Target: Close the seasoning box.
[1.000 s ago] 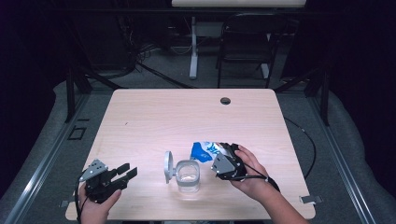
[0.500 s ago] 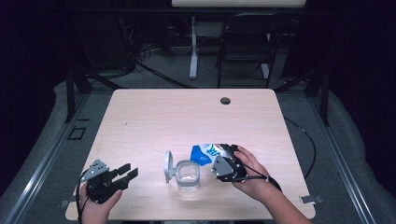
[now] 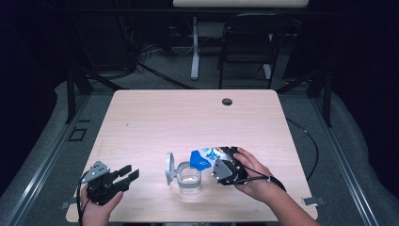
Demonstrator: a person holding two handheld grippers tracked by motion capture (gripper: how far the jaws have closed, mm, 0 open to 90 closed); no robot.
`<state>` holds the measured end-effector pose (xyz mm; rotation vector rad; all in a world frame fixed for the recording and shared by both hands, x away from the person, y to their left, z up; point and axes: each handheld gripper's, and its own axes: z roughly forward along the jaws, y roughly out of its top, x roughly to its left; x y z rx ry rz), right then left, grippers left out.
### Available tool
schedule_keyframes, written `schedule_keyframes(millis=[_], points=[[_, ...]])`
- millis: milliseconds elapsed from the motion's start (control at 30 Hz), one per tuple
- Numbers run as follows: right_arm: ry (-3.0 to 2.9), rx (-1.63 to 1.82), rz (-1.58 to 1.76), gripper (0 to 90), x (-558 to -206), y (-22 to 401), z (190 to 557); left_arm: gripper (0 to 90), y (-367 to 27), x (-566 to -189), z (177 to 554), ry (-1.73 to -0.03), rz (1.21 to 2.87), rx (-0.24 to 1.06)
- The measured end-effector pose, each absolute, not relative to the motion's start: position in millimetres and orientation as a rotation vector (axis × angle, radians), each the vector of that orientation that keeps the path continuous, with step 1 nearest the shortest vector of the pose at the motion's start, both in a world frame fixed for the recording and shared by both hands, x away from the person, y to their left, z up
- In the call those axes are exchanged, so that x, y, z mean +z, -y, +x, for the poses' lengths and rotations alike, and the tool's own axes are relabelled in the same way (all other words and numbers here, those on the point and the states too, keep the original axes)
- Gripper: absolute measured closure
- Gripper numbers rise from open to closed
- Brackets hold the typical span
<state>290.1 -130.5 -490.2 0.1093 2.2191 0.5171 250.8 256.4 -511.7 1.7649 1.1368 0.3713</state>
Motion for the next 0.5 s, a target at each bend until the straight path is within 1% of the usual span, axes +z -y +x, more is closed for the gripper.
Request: schedule_keyframes(millis=[500], points=[[-2.184,0.425,0.018,47.1,-487.4,127.1,287.5,58.8,-254.2,-511.4,250.4,-1.13,1.777,0.366]])
